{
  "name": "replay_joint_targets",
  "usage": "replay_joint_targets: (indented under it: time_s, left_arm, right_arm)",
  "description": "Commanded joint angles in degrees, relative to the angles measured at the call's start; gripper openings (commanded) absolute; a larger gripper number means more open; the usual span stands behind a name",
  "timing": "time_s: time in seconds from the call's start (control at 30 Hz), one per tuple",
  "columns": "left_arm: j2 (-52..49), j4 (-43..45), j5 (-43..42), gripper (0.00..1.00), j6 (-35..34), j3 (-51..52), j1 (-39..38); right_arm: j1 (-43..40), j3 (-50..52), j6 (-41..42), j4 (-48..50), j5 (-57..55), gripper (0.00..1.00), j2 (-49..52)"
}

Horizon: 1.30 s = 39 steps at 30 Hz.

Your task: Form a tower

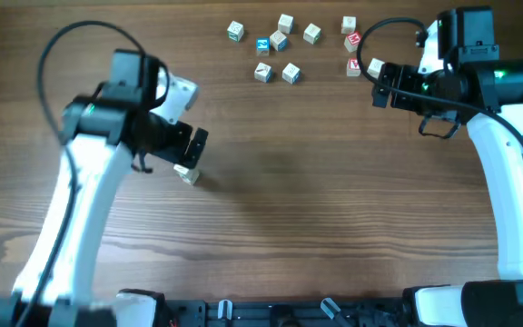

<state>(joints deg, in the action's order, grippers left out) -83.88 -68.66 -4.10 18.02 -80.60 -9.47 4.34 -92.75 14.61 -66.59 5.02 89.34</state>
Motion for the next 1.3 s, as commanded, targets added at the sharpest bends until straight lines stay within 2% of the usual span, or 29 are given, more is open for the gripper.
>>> replay_joint_targets:
  time_s: [0.0, 0.27, 0.47, 0.83, 1.03, 1.27]
  left_arm:
    - [-6.45, -2.60, 4.66, 1.00, 8.41, -0.79, 0.00]
    - [-13.00, 0.76, 3.06, 1.00, 9.03, -0.42, 0.00]
    - [-13.11, 0.96, 1.29, 1.00, 8.98, 3.65, 0.00]
    - [-13.11, 11.96, 0.74, 1.00, 8.98, 14.91, 0.00]
    - [-13.44, 16.33, 0.79, 1.00, 9.01, 15.89, 0.00]
    - [-11.78, 16.87, 1.18, 1.00, 8.61, 15.82, -0.02]
  right_arm:
    - [-0.17, 0.44, -0.98, 0.13, -0.72, 1.00, -0.28]
    - [-0.17, 0.44, -0.96, 0.15, -0.72, 1.00, 0.85]
    - [-0.17, 0.44, -0.96, 0.15, -0.72, 1.00, 2.36]
    - [-0.17, 0.44, -0.98, 0.15, -0.72, 1.00, 2.56]
    - [-0.17, 0.44, -0.96, 0.15, -0.72, 1.00, 2.58]
    - [-0.17, 0.44, -0.96, 0.15, -0.72, 1.00, 2.60]
